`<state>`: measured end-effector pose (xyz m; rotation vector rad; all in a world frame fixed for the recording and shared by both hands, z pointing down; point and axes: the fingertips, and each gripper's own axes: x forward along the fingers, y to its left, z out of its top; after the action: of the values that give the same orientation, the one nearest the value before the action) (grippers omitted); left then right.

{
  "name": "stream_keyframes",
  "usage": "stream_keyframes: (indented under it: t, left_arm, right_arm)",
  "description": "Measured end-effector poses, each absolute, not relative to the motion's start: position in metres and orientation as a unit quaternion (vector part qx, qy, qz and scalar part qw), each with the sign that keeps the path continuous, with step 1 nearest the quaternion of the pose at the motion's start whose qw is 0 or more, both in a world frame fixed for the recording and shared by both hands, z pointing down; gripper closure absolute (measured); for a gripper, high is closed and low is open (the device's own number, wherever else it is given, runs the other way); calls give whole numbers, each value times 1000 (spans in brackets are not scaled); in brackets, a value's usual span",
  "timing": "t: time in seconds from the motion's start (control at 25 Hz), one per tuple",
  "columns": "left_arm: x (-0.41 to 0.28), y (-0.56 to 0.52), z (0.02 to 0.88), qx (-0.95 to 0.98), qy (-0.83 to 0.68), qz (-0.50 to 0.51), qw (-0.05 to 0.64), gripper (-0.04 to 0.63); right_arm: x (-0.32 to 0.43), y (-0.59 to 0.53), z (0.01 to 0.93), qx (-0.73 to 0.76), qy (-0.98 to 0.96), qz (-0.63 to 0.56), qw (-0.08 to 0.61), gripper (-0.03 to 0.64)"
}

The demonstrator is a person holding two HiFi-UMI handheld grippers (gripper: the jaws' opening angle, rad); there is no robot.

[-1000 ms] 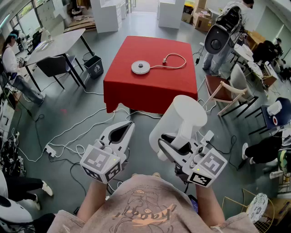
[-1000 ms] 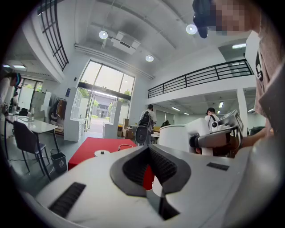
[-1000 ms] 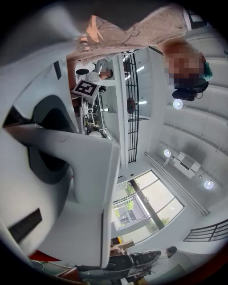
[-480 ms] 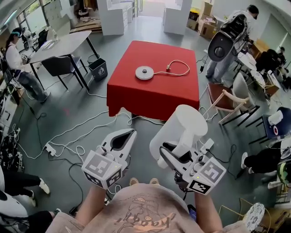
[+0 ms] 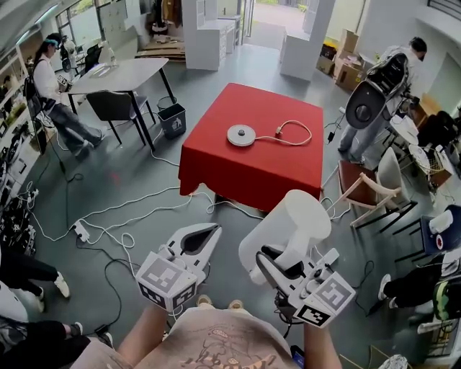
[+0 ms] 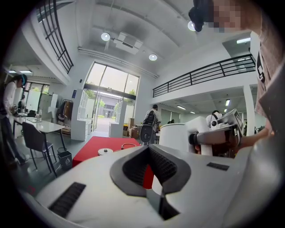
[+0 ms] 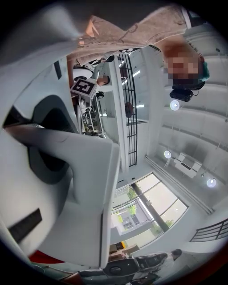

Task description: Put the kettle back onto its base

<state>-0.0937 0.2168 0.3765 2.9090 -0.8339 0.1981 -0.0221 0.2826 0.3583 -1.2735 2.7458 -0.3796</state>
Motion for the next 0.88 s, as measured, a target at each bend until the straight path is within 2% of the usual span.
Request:
stream_keyframes:
  t: [0.36,0.88]
  left_arm:
    - [-88,223,381,953,-291,65,46,603]
    - [-66,168,390,955,-287,61,53,603]
  right_arm:
    - [-8,280,361,-400,908,-119,42,534]
    - [13,231,368,-407,905,-118,43,534]
